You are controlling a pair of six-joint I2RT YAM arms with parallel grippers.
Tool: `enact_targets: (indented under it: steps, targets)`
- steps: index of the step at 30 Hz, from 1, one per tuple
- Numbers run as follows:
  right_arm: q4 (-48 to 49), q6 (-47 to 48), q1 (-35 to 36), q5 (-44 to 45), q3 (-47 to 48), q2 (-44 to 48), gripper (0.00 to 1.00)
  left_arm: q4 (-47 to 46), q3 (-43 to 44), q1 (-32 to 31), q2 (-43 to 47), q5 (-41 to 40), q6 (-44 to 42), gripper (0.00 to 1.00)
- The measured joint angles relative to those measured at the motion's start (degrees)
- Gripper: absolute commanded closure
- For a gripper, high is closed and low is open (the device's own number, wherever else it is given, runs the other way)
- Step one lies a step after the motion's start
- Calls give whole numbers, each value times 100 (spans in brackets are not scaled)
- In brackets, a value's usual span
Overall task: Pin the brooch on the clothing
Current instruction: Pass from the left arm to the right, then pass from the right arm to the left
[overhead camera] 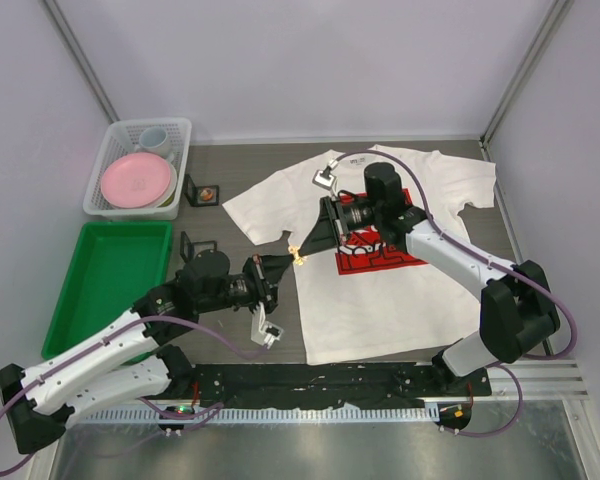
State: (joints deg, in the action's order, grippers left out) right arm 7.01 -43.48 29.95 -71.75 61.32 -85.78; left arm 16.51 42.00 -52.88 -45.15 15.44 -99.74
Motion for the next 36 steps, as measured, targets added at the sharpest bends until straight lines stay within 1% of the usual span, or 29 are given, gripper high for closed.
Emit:
enact_targets:
  steps: [1,3,4,5,7,8,10,11,12,14,15,16,17,18,19,20,22,24,26,29,31,36]
  targets:
    - [-7,9,0,0,0,0,99,4,-11,0,17,-2,2,85]
    - [-22,50,-2,11,0,2,99,13,-17,-4,37,-42,20,63]
    - [-22,90,-4,26,0,2,99,31,-17,-11,37,-90,72,47]
    - [-35,146,-20,33,0,4,99,81,-4,-15,37,-195,201,41]
    - [-85,219,-85,63,0,26,99,330,142,-15,-35,-492,608,35]
    - [-122,280,-149,76,0,55,99,511,295,-15,-109,-621,892,34]
    - [-188,385,-317,151,2,157,99,1062,903,-13,-417,-925,1733,33]
    - [-238,463,-455,219,2,278,99,1290,1368,-11,-643,-1069,2380,34]
    - [-245,501,-496,238,2,337,99,1340,1537,-7,-715,-1117,2649,34]
    - [-293,699,-658,356,37,579,99,1593,2044,66,-907,-1163,3626,35]
    - [-339,804,-686,393,66,671,99,1746,2275,164,-986,-1075,4148,37]
    - [-431,953,-688,461,122,782,99,1897,2540,328,-1084,-809,4752,38]
    - [-529,1104,-680,514,181,894,99,1930,2680,461,-1141,-627,5139,38]
    - [-612,1241,-671,557,225,1008,99,1930,2782,662,-1189,-378,5615,38]
    - [-678,1381,-664,616,251,1134,99,1891,2848,1016,-1224,52,6349,39]
    - [-719,1484,-664,656,256,1239,99,1849,2848,1233,-1239,352,6804,39]
    - [-796,1670,-649,754,256,1482,99,1631,2765,1707,-1287,1025,8074,39]
    - [-802,1794,-634,828,256,1690,99,1250,2559,1893,-1305,1600,9053,41]
    - [-800,1867,-605,892,256,1836,99,855,2350,1917,-1331,2157,9823,44]
    - [-752,1912,-586,973,249,1934,99,326,2153,1917,-1425,2734,10679,45]
    - [-667,1895,-564,1019,225,1947,99,0,2098,1917,-1493,2964,11057,47]
    - [-511,1786,-540,1104,98,1943,99,-807,2031,1917,-1593,3141,11814,51]
